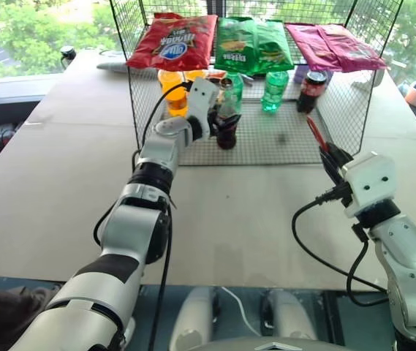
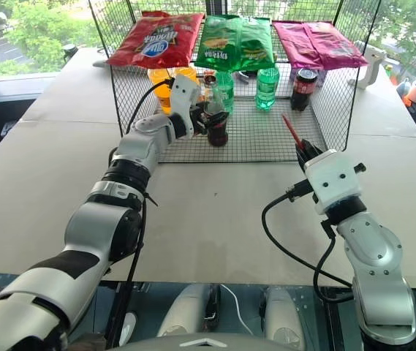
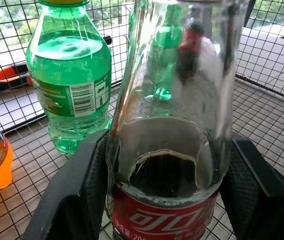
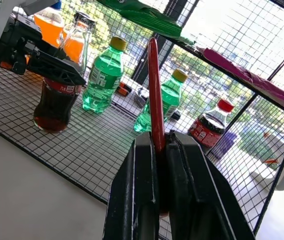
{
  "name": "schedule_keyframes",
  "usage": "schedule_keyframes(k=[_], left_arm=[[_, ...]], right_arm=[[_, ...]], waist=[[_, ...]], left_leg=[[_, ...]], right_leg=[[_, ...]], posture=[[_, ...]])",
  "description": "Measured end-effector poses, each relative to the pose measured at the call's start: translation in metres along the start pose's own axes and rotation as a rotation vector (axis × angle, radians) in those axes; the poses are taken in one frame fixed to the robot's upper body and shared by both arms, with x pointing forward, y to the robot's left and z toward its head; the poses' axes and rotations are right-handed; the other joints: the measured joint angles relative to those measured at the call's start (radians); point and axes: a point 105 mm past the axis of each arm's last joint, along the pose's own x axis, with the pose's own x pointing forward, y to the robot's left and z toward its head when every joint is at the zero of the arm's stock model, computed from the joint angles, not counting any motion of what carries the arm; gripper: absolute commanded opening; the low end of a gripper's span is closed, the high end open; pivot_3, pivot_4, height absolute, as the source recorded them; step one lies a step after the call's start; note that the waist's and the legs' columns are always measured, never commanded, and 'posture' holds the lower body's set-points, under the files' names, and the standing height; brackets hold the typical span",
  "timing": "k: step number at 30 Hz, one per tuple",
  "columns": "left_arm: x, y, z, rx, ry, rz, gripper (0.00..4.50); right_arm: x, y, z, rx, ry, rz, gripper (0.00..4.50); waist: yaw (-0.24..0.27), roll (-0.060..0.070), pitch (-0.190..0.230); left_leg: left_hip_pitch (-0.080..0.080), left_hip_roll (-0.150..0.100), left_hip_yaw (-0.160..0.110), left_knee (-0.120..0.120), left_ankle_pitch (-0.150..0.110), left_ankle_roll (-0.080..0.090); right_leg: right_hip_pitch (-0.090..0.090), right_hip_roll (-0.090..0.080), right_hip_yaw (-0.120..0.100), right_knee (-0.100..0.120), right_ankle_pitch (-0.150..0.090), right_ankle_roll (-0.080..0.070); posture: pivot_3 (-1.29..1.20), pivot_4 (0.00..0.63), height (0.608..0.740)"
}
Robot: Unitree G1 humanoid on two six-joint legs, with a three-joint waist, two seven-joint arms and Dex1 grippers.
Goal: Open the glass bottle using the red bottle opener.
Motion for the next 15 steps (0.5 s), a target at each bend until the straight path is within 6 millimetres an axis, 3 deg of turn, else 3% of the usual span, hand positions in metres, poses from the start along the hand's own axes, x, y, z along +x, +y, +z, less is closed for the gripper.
schedule_keyframes(k=[9,15], left_arm=[[-0.020,-0.018,0.000,-0.003,-0.040,-0.144,2.46],[-0.043,-0.048,0.025,-0.009,-0.113,-0.308,2.46]], right_arm=[[-0.002,0.000,-0.002,-0.009,0.008,0.008,0.00],[-0.002,-0.002,0.001,-0.037,-0.006,0.014,0.00]], waist=[[-0.003,0.000,0.000],[0.000,0.000,0.000]], left_leg=[[0.000,0.001,0.000,0.000,0.001,-0.002],[0.000,0.001,0.000,0.001,0.001,-0.002]], right_leg=[[0.000,0.000,0.000,0.000,0.000,0.000],[0.000,0.000,0.000,0.001,0.000,0.000]], posture=[[0.00,0.150,0.740],[0.00,0.150,0.740]])
